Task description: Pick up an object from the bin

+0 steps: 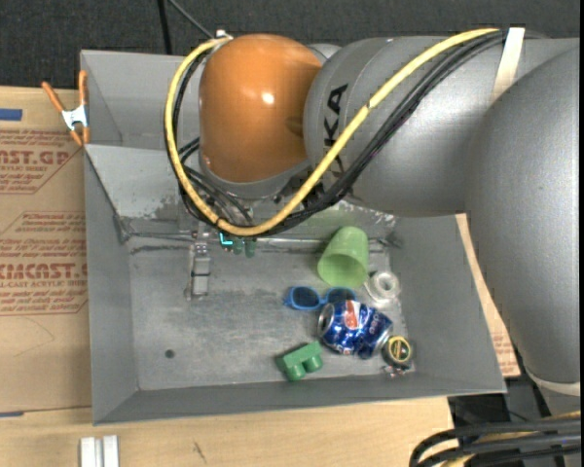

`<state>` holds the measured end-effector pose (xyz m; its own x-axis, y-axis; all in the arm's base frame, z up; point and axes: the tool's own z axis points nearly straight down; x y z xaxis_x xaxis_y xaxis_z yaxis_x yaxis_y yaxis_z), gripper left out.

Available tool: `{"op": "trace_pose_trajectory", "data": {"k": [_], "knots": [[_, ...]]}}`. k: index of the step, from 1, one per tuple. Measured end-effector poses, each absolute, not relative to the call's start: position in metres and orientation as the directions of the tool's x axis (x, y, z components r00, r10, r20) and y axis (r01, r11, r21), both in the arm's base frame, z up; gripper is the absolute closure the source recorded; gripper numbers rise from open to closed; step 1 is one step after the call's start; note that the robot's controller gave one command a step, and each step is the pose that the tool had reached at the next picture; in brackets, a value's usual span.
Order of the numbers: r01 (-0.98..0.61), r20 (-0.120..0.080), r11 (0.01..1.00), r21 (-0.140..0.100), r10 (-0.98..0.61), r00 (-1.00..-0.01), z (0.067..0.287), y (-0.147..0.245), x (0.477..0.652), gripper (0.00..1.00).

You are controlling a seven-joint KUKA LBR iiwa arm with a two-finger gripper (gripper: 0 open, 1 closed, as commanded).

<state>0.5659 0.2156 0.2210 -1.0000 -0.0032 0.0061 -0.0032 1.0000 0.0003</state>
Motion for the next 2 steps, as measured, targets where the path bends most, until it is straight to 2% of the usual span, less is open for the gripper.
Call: {"op": "trace_pose_trajectory", "data": {"k": [1,2], "knots": [[-0.114,0.007,0.994,-0.003,-0.114,-0.994,0.096,0.086,0.569,0.00],[-0.375,-0.002,0.927,-0.002,-0.375,-0.927,0.146,0.045,0.535,0.00]]}}
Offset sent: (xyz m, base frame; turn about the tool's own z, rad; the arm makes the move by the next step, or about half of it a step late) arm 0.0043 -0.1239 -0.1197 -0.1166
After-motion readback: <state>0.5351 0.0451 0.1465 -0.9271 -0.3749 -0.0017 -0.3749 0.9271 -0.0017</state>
